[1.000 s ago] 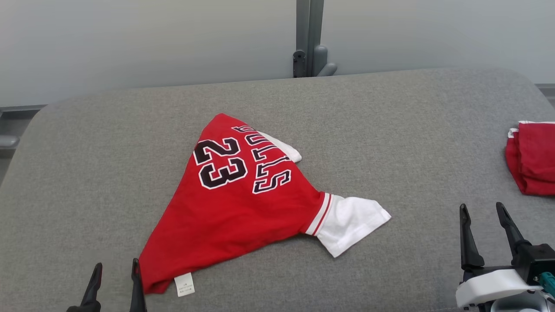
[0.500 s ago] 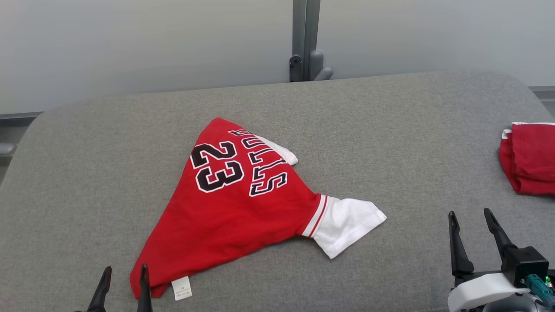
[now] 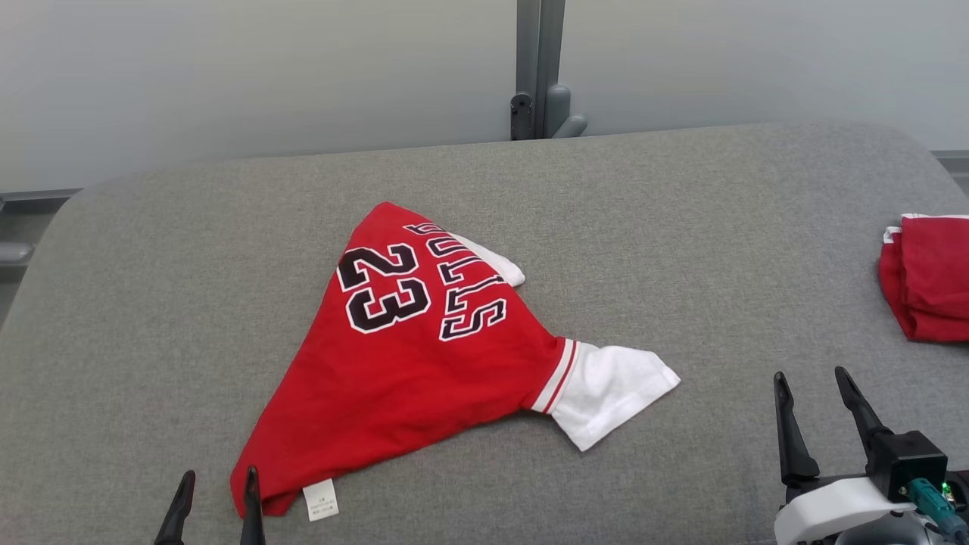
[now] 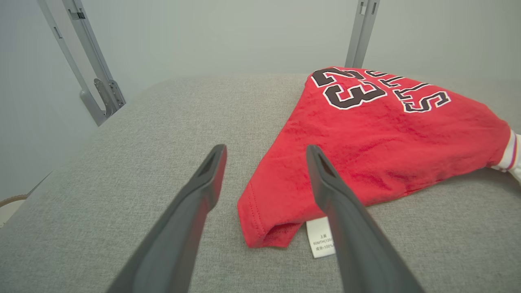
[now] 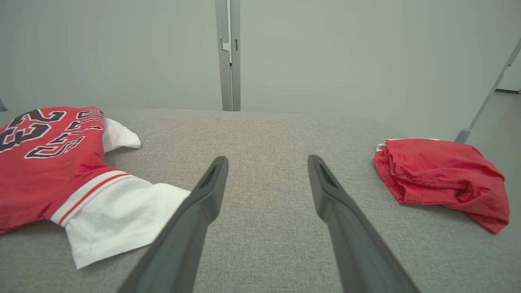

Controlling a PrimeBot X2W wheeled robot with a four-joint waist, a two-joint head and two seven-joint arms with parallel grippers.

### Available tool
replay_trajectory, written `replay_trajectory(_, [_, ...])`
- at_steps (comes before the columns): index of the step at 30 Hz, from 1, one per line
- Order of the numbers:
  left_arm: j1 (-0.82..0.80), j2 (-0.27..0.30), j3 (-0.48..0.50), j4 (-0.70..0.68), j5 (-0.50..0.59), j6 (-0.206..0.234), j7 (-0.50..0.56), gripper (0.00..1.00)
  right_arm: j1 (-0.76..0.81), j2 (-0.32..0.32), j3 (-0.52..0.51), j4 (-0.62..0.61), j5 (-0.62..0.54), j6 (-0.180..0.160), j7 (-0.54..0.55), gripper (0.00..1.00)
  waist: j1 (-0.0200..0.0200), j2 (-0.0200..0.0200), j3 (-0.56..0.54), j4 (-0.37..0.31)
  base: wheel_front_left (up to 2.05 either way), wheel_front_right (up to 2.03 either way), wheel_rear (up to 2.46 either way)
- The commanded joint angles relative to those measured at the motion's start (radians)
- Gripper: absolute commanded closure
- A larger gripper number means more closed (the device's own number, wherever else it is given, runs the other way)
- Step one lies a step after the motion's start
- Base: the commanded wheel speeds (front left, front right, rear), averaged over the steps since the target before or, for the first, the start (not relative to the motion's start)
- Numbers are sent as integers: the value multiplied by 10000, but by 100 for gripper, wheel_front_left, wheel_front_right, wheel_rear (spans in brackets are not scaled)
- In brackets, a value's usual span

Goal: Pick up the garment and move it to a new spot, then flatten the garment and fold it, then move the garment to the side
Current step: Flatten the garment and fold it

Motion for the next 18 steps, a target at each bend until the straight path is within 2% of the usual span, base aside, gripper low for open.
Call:
replay_trajectory(1, [22,-33,43,18,60,-24,-30,0,-88,-3,13,20,17,-12,-31,0,0,92,-1,4,0,0,0])
replay_trajectory(13, [64,-262,340,74,404,-277,-30,0,-153,13,107,-105,124,-12,-31,0,0,92,24,-49,0,0,0])
replay_trajectory(18, [98,-224,266,912,264,-380,186,0,-318,-16,721,341,515,-11,-22,0,0,92,138,-118,0,0,0])
